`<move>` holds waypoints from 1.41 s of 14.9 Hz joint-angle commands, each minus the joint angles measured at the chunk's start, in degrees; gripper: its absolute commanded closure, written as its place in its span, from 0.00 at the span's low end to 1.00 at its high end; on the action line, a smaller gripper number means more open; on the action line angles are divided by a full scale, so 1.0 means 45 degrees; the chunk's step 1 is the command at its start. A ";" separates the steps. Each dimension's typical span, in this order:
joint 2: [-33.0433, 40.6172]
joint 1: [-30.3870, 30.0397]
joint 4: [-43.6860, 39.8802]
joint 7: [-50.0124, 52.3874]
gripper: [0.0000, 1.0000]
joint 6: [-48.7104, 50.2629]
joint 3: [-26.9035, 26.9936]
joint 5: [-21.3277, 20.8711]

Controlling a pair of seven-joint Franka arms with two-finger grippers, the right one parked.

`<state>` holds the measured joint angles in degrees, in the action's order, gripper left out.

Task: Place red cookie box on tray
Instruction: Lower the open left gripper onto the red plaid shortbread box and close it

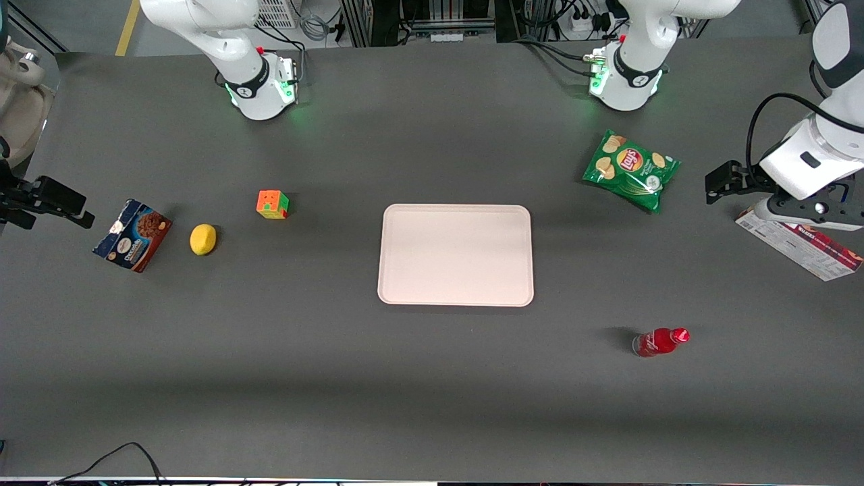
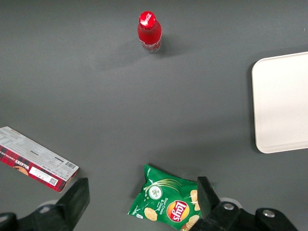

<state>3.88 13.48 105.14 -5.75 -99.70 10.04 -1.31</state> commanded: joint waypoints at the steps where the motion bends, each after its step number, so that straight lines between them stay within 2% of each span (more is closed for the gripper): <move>1: 0.0075 0.0189 0.0015 0.0068 0.00 0.0086 0.0152 0.0038; 5: 0.0153 0.0189 -0.0083 0.0028 0.00 0.0203 0.0560 0.0057; 9: 0.0095 0.0169 -0.0063 -0.0166 0.00 0.0709 0.2295 0.0057; 13: -0.0295 0.0032 -0.0024 -0.0889 0.00 0.0284 0.2728 -0.0760; 16: -0.0627 0.0013 -0.0063 -0.0538 0.00 -0.0245 0.3723 -0.0783; 21: -0.1019 -0.0747 0.0034 -0.1064 0.00 -0.0558 0.3999 -0.0822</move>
<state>-0.08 12.01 105.26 -9.28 -101.38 27.95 -4.23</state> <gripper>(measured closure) 0.000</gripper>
